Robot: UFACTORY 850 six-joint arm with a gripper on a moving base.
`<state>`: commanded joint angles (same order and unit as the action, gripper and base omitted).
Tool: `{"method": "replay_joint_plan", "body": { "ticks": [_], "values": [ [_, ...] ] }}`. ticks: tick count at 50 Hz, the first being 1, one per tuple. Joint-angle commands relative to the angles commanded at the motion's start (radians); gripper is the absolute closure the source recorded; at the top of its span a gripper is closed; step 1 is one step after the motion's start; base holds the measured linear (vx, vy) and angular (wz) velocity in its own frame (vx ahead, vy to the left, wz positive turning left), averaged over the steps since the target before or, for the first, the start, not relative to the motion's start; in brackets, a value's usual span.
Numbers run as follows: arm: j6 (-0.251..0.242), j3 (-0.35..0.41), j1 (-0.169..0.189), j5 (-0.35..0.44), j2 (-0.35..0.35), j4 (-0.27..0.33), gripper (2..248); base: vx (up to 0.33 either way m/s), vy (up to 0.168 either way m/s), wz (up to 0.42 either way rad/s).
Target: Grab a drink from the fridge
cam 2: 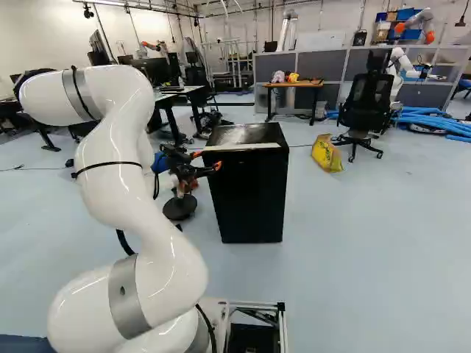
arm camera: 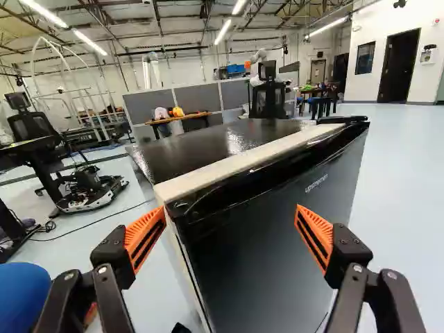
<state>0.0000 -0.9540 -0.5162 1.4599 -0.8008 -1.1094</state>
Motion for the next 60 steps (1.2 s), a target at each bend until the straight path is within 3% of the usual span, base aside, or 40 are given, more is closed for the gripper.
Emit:
{"method": "replay_joint_plan", "body": {
  "ticks": [60],
  "values": [
    [0.0,0.006,0.012,0.0,0.003,-0.03,3,0.0,0.0,0.0]
  ]
}}
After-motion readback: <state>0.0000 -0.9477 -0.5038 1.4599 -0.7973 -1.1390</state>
